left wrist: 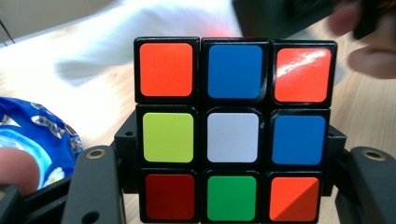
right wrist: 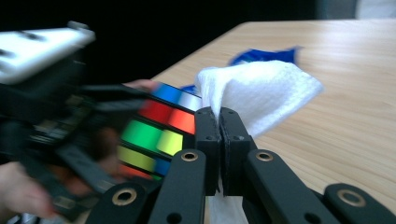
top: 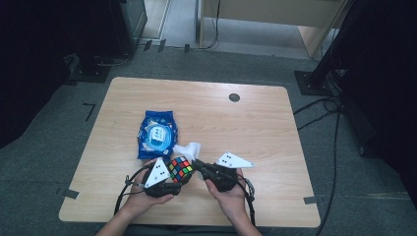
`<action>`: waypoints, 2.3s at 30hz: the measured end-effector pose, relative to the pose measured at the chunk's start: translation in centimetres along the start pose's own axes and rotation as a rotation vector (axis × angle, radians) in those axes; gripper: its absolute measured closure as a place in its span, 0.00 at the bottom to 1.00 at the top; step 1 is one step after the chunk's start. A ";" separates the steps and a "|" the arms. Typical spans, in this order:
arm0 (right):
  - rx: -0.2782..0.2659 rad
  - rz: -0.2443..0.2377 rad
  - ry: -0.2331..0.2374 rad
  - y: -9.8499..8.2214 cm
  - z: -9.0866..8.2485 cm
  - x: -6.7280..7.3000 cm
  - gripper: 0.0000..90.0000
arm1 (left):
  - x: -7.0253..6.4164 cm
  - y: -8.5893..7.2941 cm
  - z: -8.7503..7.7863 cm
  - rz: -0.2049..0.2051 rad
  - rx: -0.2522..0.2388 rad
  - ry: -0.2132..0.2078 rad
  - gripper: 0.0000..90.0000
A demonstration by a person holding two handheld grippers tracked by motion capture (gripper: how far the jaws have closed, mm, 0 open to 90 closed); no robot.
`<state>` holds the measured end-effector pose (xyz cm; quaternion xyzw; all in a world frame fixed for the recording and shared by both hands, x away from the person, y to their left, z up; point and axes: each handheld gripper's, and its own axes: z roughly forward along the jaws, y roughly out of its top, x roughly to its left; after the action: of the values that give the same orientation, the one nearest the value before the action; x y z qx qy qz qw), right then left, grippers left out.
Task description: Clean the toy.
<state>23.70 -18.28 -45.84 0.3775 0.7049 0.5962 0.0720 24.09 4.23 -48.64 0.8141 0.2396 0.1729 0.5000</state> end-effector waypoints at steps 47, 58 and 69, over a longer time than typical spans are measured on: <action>0.025 0.298 -0.085 0.3 1.0 0.9 0.39 | -0.7 0.5 -0.3 0.014 -0.072 0.074 0.33; 0.049 0.333 -0.047 -0.2 1.4 0.0 0.38 | -0.1 0.6 -0.7 -0.002 -0.083 0.037 0.38; -0.001 0.139 -0.058 -0.2 -1.1 -2.7 0.61 | 4.0 0.6 -2.5 -0.192 -0.109 0.018 0.38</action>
<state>24.91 -20.82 -46.68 0.4425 0.6744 0.5888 0.0511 26.22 8.06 -46.87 0.7574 0.3114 0.1442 0.5554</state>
